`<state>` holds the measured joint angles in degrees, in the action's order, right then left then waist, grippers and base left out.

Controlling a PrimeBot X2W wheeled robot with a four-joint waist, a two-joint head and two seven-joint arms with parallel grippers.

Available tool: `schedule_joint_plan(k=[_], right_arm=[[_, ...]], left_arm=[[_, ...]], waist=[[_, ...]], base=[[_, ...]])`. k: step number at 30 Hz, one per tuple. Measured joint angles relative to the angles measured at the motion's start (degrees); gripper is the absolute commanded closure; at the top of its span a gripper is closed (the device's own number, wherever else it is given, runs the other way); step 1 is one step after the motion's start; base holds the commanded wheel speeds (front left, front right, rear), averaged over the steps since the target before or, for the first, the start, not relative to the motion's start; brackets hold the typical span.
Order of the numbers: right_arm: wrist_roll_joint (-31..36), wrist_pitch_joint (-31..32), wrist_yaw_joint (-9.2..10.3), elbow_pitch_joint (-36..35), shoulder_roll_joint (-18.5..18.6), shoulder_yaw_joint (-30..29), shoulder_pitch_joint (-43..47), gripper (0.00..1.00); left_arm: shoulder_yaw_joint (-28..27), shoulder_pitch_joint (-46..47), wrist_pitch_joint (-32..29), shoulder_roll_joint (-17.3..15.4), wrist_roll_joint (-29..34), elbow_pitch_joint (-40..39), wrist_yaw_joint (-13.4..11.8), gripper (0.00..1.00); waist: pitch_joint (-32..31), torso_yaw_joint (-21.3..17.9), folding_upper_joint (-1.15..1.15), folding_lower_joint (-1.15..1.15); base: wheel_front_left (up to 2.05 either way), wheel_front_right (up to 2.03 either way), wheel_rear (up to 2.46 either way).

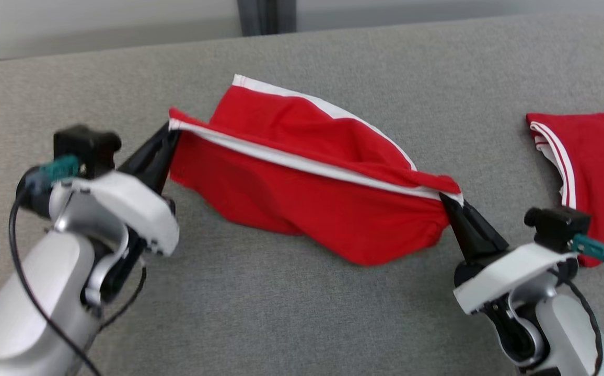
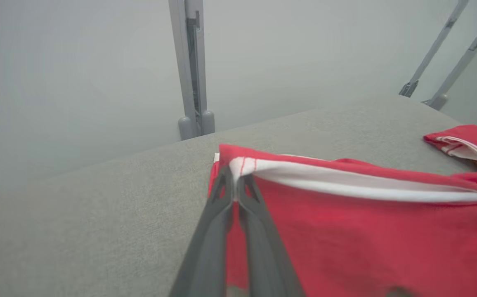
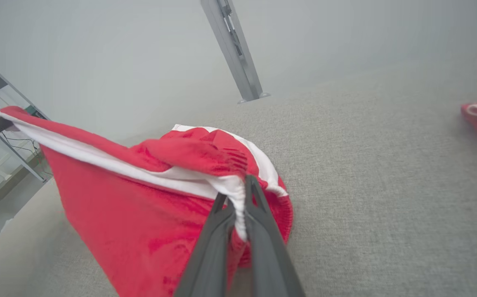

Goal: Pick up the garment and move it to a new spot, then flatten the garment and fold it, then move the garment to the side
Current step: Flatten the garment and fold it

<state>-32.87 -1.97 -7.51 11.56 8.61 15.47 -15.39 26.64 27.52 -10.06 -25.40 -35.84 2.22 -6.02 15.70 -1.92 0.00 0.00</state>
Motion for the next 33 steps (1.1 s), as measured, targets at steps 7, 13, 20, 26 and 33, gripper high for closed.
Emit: schedule_joint_plan(k=[7, 13, 20, 26, 33], right_arm=[[-3.1, -2.2, 0.01, 8.0, -1.0, 3.3, -9.1, 1.00], [-5.7, -4.5, 0.01, 12.8, -1.4, 7.5, -14.9, 1.00], [-8.7, -7.1, 0.01, 16.8, -1.5, 11.2, -19.4, 0.62], [-10.5, -9.3, 0.01, 18.4, -0.8, 13.7, -20.7, 0.00], [-9.0, -12.2, 0.01, 14.9, 2.9, 14.3, -16.5, 0.00]], left_arm=[[2.0, 15.3, -0.2, 6.0, -0.5, 20.3, 5.6, 1.00], [2.0, 24.4, 1.4, 9.7, -1.1, 35.7, 8.5, 1.00], [1.8, 31.5, 4.8, 11.9, -1.3, 48.8, 10.2, 1.00], [1.3, 33.9, 8.0, 13.4, -2.4, 56.2, 11.5, 0.00], [1.8, 32.9, 19.1, 13.7, -1.7, 57.7, 12.3, 0.00]], waist=[[4.9, -2.2, 0.00, 0.00], [8.2, -4.5, 0.00, 0.00], [10.5, -6.9, 0.00, 0.00], [11.5, -7.8, 0.00, 0.00], [9.9, -6.7, 0.00, 0.00]], base=[[0.00, 0.00, 0.00], [0.00, 0.00, 0.00], [0.00, 0.00, 0.00], [0.00, 0.00, 0.00], [0.00, 0.00, 0.00]])
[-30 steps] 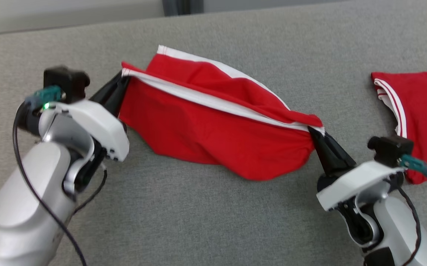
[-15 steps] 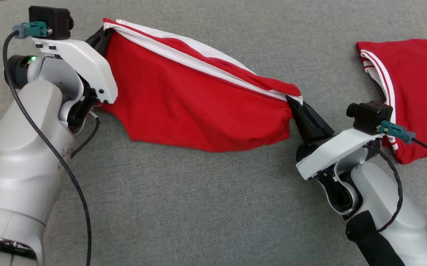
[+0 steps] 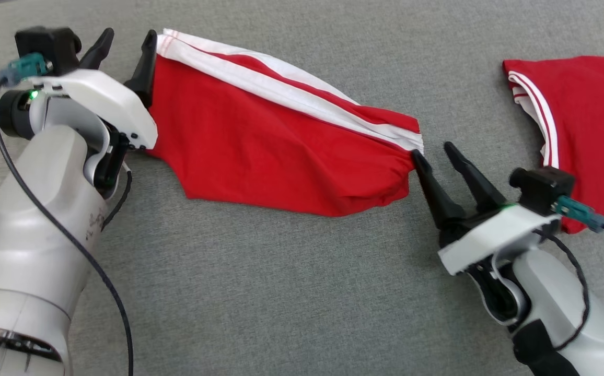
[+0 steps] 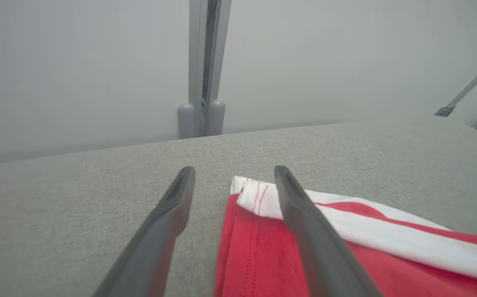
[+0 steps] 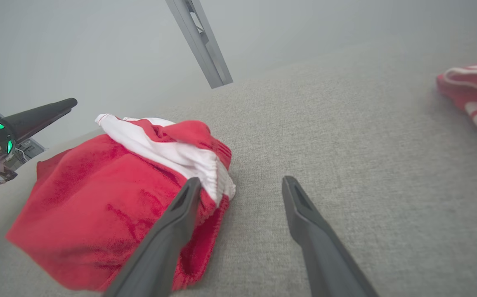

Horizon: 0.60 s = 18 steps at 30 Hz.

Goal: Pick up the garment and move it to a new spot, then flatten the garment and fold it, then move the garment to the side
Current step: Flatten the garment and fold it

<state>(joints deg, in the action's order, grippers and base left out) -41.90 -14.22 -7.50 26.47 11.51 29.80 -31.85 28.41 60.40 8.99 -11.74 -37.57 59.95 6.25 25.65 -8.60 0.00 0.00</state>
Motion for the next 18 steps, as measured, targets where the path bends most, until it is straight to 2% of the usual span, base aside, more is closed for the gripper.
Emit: schedule_joint_plan(k=[2, 7, 12, 15, 16, 18], right_arm=[[2.1, -0.4, 0.00, -1.8, 1.2, -1.8, 2.3, 0.00], [8.4, -0.7, 0.00, -8.5, 1.3, -8.6, 8.6, 0.00], [17.2, -0.8, 0.00, -16.1, -0.8, -16.8, 14.1, 0.00], [21.2, -0.8, 0.00, -19.2, -2.3, -19.3, 16.4, 0.00], [21.2, -0.8, 0.00, -19.2, -2.3, -19.3, 16.4, 0.00], [24.5, -0.8, 0.00, -20.5, -3.0, -20.8, 18.4, 0.00]], left_arm=[[-0.1, -1.4, 3.1, -0.2, 0.3, -0.6, -0.2, 0.00], [-1.7, -7.2, 5.8, -1.2, 2.0, -7.7, -3.2, 0.00], [-6.4, -16.8, 6.0, -2.8, 5.8, -25.4, -7.5, 0.00], [-9.0, -24.4, 6.0, -3.4, 8.1, -34.7, -9.6, 0.00], [-9.0, -24.4, 6.0, -3.4, 8.1, -34.7, -9.6, 0.00], [-11.1, -30.9, 6.0, -3.5, 10.2, -42.6, -11.1, 0.00]], waist=[[-0.8, 0.6, 0.00, 0.00], [-3.0, 2.4, 0.00, 0.00], [-5.1, 4.8, 0.00, 0.00], [-6.6, 5.9, 0.00, 0.00], [-6.6, 5.9, 0.00, 0.00], [-8.3, 6.7, 0.00, 0.00]], base=[[0.00, 0.00, 0.00], [0.00, 0.00, 0.00], [0.00, 0.00, 0.00], [0.00, 0.00, 0.00], [0.00, 0.00, 0.00], [0.00, 0.00, 0.00]])
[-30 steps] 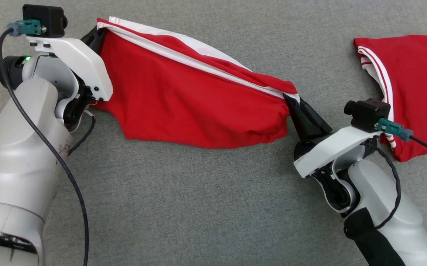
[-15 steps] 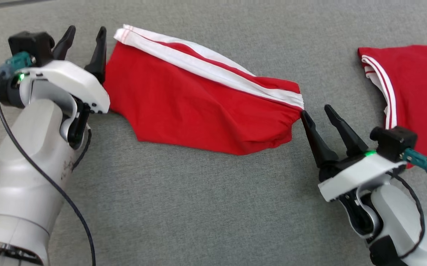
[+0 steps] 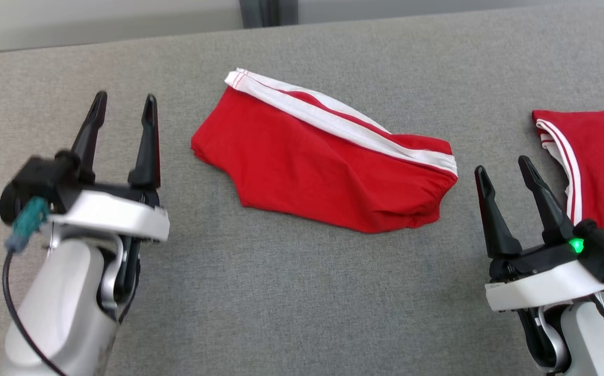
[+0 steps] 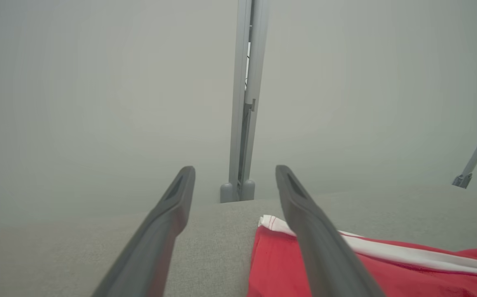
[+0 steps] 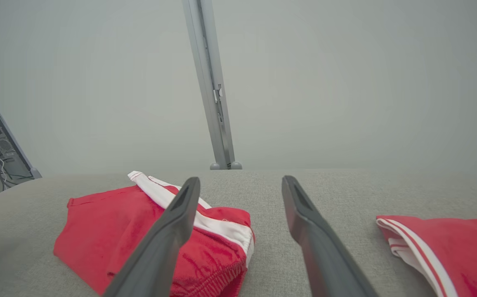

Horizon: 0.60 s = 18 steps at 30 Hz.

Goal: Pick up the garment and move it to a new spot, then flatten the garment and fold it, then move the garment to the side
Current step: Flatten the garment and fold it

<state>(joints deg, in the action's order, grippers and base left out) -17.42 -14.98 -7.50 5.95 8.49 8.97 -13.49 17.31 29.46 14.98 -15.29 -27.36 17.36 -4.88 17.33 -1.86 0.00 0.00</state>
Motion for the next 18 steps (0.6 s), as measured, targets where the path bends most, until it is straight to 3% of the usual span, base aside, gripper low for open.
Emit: schedule_joint_plan(k=[6, 18], right_arm=[[3.5, 0.0, 0.00, 0.4, -0.6, -1.7, 2.0, 0.00], [4.7, 0.0, 0.00, 3.2, -2.3, -6.4, 6.8, 0.00]], left_arm=[[-2.3, -11.1, 0.0, -0.2, 3.3, -9.4, -1.7, 0.00], [-0.6, -17.3, -0.7, -0.8, 5.1, -11.0, -2.6, 0.00]], waist=[[-2.8, 0.9, 0.00, 0.00], [-5.5, 2.1, 0.00, 0.00]], base=[[0.00, 0.00, 0.00], [0.00, 0.00, 0.00]])
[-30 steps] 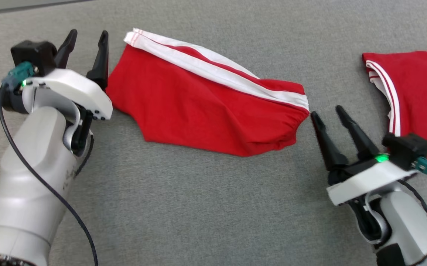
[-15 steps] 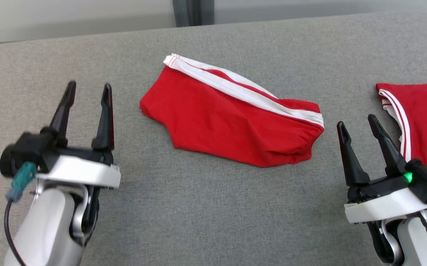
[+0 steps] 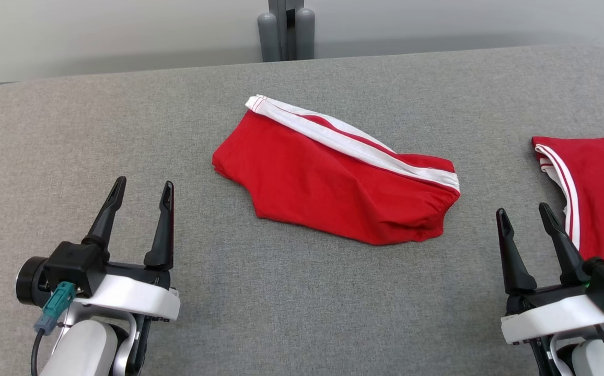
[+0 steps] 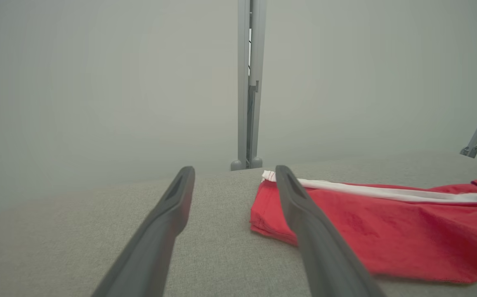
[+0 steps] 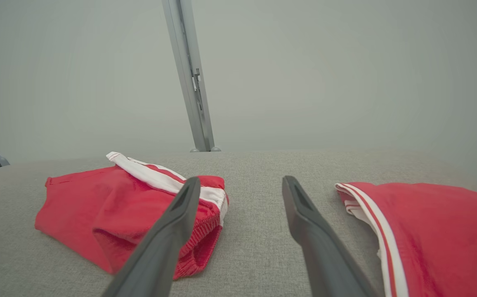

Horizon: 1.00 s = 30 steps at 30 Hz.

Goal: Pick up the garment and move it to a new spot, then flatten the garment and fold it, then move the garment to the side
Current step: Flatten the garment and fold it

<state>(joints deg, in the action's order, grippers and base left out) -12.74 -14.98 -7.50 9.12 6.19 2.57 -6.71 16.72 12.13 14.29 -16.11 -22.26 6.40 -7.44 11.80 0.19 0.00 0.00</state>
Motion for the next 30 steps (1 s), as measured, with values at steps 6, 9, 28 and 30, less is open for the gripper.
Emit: schedule_joint_plan(k=[6, 9, 28, 30], right_arm=[[0.1, 0.0, 0.00, 0.0, -0.5, -0.3, 0.1, 0.00], [0.1, 0.0, 0.00, 0.0, -0.6, -0.5, 0.1, 0.00], [-1.3, 0.0, 0.00, -0.8, -1.4, 2.9, -3.1, 0.00], [-1.8, 0.0, 0.00, -0.8, -1.8, 3.4, -3.7, 0.00]], left_arm=[[0.4, 0.1, -0.5, -0.1, 0.0, 0.1, -0.2, 0.00], [0.8, 0.3, -0.7, -0.1, 0.0, 0.1, -0.2, 0.00], [3.3, 23.0, -12.8, 2.2, -6.8, 20.3, 10.3, 0.00], [3.3, 25.0, -14.6, 1.9, -7.7, 25.1, 11.0, 0.00]], waist=[[0.1, 0.1, 0.00, 0.00], [0.2, 0.1, 0.00, 0.00], [5.0, -6.1, 0.00, 0.00], [5.9, -7.3, 0.00, 0.00]], base=[[0.00, 0.00, 0.00], [0.00, 0.00, 0.00], [0.00, 0.00, 0.00], [0.00, 0.00, 0.00]])
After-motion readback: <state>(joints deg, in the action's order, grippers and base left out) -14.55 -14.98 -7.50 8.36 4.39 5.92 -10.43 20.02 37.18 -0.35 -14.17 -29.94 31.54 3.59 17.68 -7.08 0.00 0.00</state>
